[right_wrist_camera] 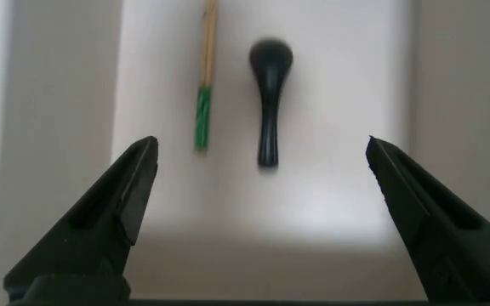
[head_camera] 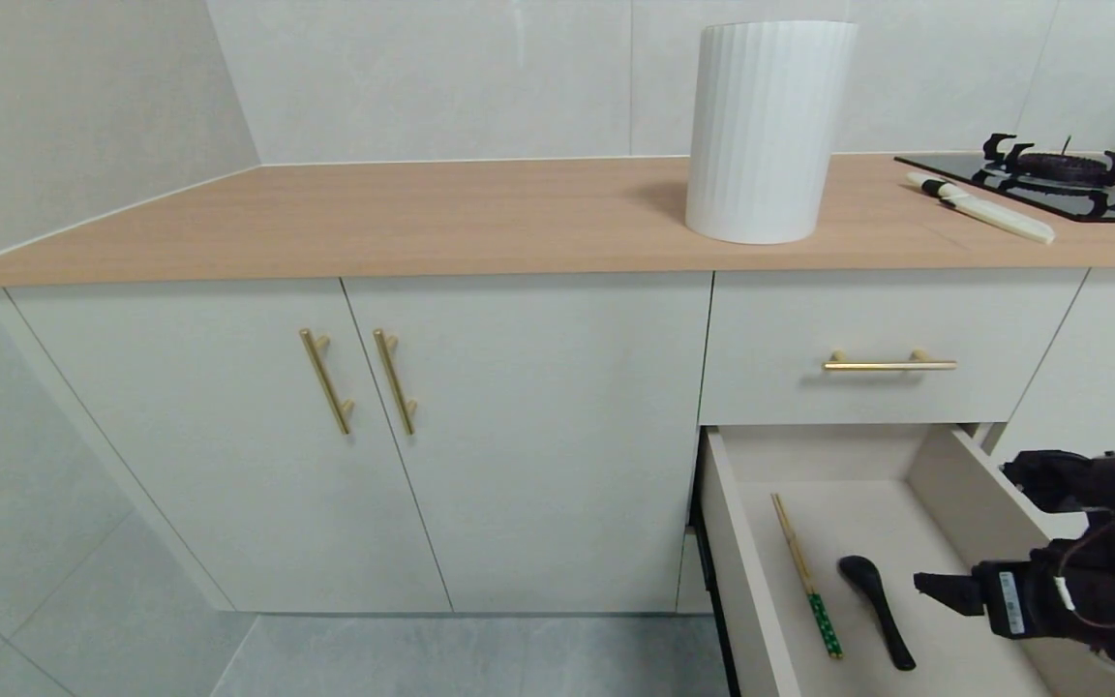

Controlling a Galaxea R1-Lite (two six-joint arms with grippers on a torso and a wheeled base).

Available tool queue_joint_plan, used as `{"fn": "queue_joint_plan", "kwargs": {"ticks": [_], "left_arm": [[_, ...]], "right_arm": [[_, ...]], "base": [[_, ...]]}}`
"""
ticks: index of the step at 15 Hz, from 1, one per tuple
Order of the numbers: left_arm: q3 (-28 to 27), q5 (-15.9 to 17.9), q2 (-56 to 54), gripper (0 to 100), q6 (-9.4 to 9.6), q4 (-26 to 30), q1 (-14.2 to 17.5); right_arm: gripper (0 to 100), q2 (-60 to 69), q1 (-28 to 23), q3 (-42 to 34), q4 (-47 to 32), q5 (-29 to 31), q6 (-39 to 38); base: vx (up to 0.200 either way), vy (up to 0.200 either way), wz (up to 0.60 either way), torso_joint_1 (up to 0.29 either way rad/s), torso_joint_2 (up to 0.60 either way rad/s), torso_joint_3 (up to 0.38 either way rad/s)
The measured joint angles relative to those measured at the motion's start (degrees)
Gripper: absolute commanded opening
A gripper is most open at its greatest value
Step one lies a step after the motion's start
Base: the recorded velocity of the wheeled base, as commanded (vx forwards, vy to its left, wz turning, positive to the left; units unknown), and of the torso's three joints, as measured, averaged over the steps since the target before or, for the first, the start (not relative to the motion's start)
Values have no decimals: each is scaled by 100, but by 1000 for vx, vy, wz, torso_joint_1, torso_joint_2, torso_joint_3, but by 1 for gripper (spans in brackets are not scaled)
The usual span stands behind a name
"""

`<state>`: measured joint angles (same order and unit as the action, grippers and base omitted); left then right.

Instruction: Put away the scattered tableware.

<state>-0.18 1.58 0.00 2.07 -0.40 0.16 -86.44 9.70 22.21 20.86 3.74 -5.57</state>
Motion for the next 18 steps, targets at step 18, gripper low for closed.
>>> {"fn": "queue_joint_plan", "kwargs": {"ticks": [18], "left_arm": [[0,-2,0,100,-5,0,0]], "right_arm": [[100,1162,302,-501,-1879,-301,-6]], "base": [[-78,0,0,0,1,1]]}}
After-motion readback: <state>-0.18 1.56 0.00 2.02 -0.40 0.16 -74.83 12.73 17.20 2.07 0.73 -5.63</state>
